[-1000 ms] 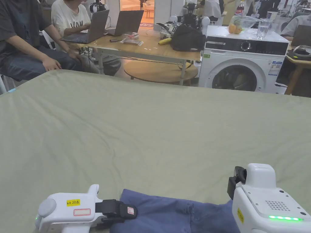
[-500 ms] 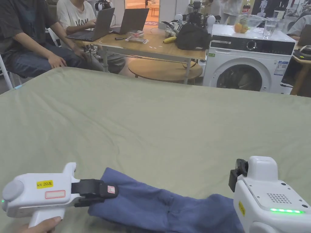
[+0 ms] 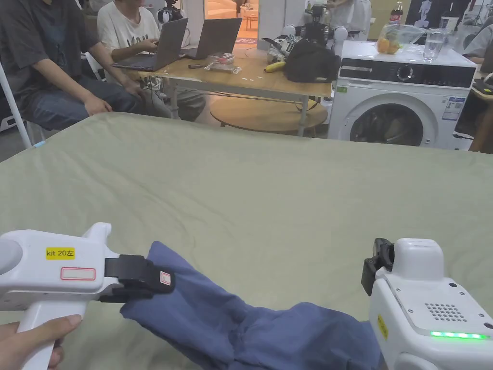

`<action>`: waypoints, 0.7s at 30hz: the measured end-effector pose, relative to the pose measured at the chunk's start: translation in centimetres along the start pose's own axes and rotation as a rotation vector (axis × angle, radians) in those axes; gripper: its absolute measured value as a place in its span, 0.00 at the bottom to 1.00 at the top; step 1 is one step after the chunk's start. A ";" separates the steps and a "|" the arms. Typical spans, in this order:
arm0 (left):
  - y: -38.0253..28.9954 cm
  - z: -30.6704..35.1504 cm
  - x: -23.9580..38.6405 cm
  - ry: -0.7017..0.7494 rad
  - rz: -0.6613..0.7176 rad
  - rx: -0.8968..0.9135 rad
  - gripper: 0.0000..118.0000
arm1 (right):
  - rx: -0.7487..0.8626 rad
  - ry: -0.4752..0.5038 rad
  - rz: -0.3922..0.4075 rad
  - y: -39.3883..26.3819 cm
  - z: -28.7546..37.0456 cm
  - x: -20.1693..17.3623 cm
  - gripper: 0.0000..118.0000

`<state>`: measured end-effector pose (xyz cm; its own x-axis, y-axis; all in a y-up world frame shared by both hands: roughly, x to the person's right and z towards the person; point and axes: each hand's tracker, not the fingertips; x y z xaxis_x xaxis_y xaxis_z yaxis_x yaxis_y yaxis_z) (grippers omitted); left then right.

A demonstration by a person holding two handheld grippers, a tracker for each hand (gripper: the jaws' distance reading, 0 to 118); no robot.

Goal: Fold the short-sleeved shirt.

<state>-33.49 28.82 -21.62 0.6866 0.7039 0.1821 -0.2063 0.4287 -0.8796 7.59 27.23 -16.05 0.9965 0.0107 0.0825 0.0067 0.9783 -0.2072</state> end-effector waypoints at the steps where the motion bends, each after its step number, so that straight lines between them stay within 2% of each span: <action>1: 0.0 -0.5 1.0 -0.002 -0.009 -0.011 0.04 | 0.005 -0.005 -0.001 0.1 0.1 0.2 0.00; 9: -0.3 -6.2 7.3 -0.035 -0.090 -0.109 0.04 | 0.009 -0.043 -0.008 0.0 1.0 2.3 0.00; 21: -3.2 -21.4 13.0 0.086 -0.148 -0.328 0.04 | -0.023 -0.096 -0.029 -0.5 1.9 4.7 0.00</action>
<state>-8.98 24.45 -25.81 0.7510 0.5921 0.2924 0.1242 0.3083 -0.9432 12.14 27.23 -13.71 0.9834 0.0033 0.1814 0.0383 0.9735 -0.2254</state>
